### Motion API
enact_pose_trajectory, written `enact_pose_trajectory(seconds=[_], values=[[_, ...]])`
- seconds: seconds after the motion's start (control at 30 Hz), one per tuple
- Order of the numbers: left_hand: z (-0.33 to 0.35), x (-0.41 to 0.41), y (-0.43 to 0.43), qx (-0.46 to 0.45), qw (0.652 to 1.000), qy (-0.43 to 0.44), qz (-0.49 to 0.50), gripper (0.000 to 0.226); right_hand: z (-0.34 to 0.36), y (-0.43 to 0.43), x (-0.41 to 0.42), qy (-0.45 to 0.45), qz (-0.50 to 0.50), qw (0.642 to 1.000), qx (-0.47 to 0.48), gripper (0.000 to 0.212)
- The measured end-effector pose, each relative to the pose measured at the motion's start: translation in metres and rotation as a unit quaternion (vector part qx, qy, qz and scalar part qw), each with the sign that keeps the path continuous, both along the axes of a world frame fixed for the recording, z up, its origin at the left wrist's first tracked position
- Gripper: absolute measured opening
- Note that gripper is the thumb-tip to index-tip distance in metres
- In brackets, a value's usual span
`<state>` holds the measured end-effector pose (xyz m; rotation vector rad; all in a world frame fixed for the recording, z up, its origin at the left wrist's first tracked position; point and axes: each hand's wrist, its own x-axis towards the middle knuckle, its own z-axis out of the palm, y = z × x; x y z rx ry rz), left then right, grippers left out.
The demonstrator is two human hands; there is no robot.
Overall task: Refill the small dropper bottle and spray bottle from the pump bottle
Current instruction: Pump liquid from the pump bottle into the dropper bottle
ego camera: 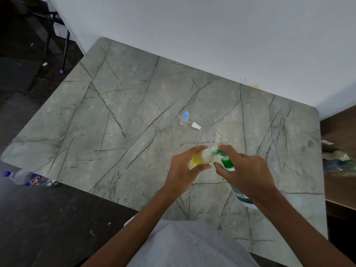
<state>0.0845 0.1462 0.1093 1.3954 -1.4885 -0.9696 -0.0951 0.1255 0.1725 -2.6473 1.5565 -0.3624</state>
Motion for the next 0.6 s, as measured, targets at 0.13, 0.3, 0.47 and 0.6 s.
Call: enact_pose_trajectory(seconds=[0.13,0.3,0.47,0.6], values=[[0.0020,-0.0013,0.0011,0.002,1.000,0.004,-0.002,0.053,-0.0003,0.0001,-0.0005,-0.004,0.010,1.000,-0.016,0.046],[0.0014,-0.0007,0.0016,0.006,1.000,0.005,0.001,0.052,0.0018,-0.0003,-0.0011,0.039,-0.008,0.999,0.008,0.052],[-0.0002,-0.0018,0.0027,0.006,1.000,0.005,0.004,0.053,0.0011,0.0009,-0.0026,0.046,-0.004,0.999,0.012,0.055],[-0.0009,-0.0032,0.0031,0.013,1.000,0.004,0.003,0.053,-0.0021,0.0012,-0.0045,0.014,0.006,1.000,0.008,0.052]])
